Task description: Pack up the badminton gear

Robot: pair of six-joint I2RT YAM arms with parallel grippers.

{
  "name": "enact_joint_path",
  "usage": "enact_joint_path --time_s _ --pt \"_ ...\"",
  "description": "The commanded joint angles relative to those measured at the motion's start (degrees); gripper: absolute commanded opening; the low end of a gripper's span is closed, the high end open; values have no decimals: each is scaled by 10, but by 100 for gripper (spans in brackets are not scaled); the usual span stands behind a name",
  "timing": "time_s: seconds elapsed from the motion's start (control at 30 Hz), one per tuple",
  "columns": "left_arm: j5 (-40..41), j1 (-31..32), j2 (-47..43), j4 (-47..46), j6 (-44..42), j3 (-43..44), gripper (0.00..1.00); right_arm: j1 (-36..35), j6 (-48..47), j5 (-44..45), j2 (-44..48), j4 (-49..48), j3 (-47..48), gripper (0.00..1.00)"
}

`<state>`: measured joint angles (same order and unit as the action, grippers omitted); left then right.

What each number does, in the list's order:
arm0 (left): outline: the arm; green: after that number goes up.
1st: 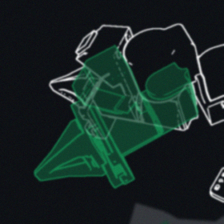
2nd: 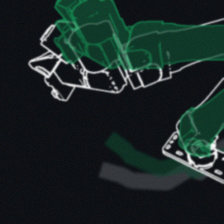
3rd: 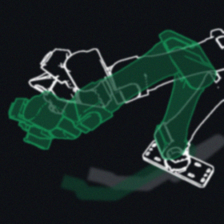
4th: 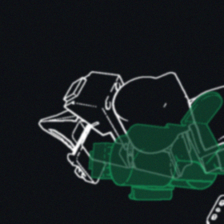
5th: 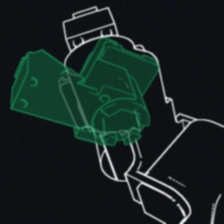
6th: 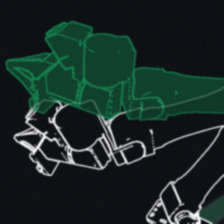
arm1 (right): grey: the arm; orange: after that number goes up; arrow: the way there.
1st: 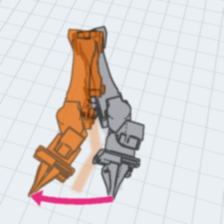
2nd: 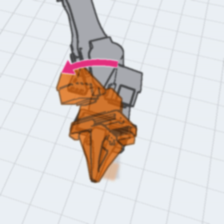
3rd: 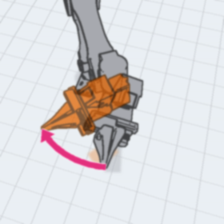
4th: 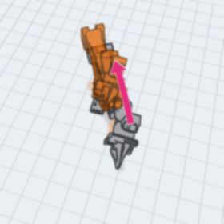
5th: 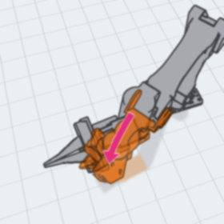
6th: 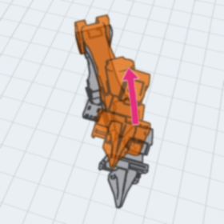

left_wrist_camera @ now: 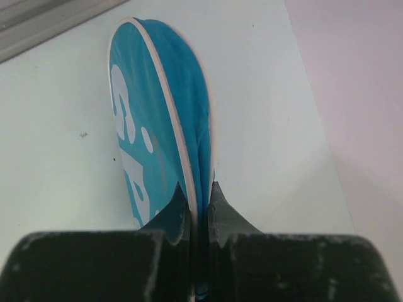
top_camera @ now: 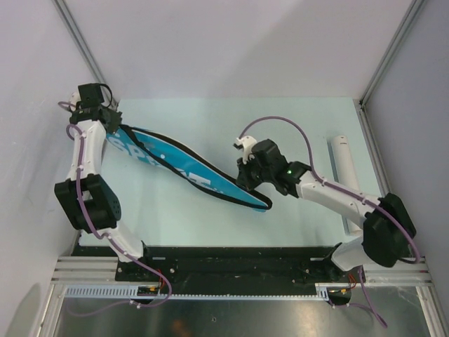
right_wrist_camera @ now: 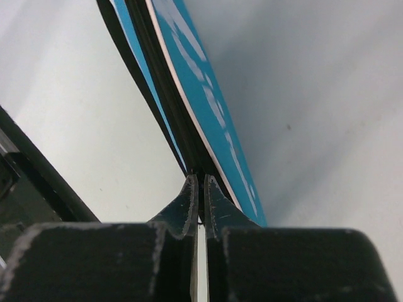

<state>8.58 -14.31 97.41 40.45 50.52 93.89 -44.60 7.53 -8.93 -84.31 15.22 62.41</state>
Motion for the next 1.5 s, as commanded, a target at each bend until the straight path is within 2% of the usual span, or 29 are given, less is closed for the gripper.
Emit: enact_joint_path --time_s 0.0,0.2,0.43,0.93,1.3,1.4,1.43,1.47 --pt "122 -9 4 -79 -35 50 0 15 27 35 65 5 -64 0" --pt "126 -14 16 -79 -41 58 0 32 57 49 125 19 -142 0" --pt "125 -21 25 -79 -41 63 0 46 92 58 169 46 -185 0" --pt "129 -21 28 -79 -44 64 0 65 161 87 214 113 -235 0" --pt "95 -9 40 -79 -46 58 0 66 168 72 218 75 -245 0" --pt "95 4 44 -79 -54 60 0 63 171 74 237 64 -245 27" --pt "95 9 46 -79 -55 60 0 59 170 78 246 58 -244 49" --pt "98 15 48 -80 -55 59 0 57 173 83 254 47 -241 57"
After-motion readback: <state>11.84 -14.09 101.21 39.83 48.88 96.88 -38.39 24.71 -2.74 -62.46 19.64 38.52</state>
